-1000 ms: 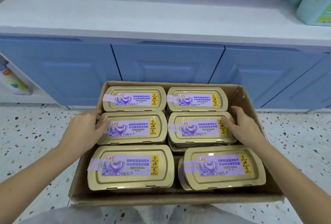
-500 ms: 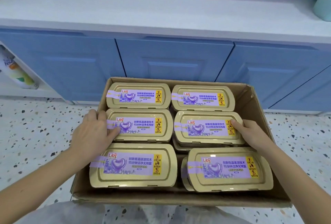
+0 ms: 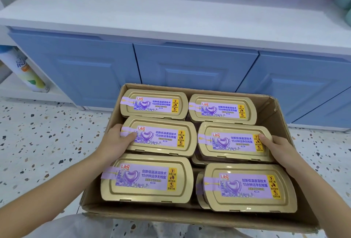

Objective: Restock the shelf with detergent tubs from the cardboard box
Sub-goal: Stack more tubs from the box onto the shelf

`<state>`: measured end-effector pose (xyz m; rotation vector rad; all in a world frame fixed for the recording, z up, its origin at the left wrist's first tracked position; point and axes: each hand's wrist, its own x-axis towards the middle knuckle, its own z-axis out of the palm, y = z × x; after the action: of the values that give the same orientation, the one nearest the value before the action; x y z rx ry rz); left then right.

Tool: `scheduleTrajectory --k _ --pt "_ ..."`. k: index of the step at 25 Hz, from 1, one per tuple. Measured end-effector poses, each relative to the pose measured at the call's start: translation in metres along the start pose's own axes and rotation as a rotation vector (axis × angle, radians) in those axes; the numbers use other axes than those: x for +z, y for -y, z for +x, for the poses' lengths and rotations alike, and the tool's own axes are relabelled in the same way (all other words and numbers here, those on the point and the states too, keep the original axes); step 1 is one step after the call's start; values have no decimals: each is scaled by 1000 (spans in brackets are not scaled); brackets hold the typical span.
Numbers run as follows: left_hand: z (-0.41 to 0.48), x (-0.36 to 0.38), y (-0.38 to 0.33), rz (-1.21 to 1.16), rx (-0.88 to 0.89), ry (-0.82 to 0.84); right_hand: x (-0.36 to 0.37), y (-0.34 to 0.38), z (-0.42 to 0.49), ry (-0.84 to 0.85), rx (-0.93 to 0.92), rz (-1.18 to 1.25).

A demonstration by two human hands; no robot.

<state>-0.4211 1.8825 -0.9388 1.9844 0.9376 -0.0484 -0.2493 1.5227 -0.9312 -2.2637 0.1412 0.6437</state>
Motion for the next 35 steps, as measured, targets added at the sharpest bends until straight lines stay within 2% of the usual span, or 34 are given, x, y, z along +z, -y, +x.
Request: scheduleTrajectory --k 4,7,14,18,23,29,35 --pt "11 0 5 -229 -149 123 1 0 -3 -10 -53 -47" --pt "11 4 6 -153 -105 84 2 0 -3 -49 -70 -112" --pt "-4 -12 -11 -100 24 -38 -7 15 -16 -136 -124 -96" --pt "-15 -47 -53 -283 10 -45 -37 53 -29 -215 -170 -83" --pt "-31 -115 -117 -366 102 -9 -95 128 -52 -271 -293 -54" --pt "-20 -177 -212 -383 253 -67 -153 221 -48 -321 -408 137" --pt "20 -190 -263 -365 275 -130 -168 263 -14 -346 -438 102"
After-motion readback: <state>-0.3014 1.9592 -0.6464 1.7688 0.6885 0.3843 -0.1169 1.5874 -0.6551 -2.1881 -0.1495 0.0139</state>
